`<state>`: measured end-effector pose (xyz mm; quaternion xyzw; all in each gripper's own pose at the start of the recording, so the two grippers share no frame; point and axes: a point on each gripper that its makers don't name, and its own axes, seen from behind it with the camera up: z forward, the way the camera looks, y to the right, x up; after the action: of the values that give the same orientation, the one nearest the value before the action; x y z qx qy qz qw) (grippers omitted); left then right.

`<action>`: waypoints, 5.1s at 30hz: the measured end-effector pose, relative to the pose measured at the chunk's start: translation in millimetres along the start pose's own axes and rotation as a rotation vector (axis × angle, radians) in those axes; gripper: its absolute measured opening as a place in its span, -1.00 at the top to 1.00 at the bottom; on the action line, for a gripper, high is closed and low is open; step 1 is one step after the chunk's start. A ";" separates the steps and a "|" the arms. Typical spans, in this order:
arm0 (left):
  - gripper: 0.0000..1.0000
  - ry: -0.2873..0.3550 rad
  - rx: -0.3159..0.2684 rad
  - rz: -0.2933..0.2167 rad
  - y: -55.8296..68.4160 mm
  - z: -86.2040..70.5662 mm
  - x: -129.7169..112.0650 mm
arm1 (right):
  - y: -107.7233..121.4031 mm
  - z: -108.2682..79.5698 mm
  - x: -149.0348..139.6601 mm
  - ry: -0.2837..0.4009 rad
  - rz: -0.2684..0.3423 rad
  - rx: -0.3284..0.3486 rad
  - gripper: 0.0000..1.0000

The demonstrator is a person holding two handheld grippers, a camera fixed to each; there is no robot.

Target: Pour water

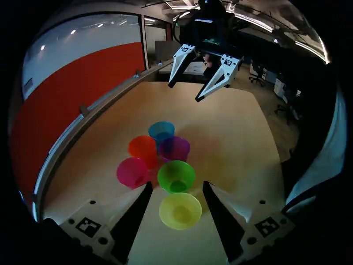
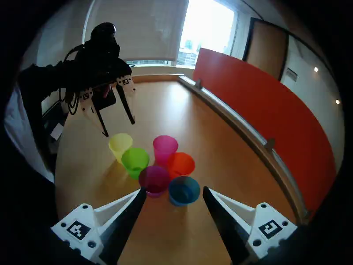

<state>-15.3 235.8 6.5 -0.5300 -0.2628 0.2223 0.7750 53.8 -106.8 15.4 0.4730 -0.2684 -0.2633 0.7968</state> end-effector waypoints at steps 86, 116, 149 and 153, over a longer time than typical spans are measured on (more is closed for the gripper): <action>-0.72 -0.167 -0.055 -0.025 -1.3 86.3 -30.3 | 6.7 49.5 -33.5 -0.059 -0.022 0.063 -0.99; -0.72 -0.166 -0.054 -0.039 0.3 104.1 -35.1 | 14.7 63.2 -47.9 -0.076 -0.017 0.062 -0.99; -0.63 -0.144 -0.049 -0.054 1.2 108.1 -38.7 | 26.9 78.7 -59.9 -0.098 -0.009 0.052 -0.99; -0.63 -0.132 -0.045 -0.055 0.1 105.7 -35.5 | 27.6 80.0 -62.6 -0.105 -0.012 0.051 -0.99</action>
<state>-110.3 288.2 32.0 -0.5239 -0.3325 0.2294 0.7499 -40.7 -102.3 61.6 0.4804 -0.3136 -0.2855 0.7677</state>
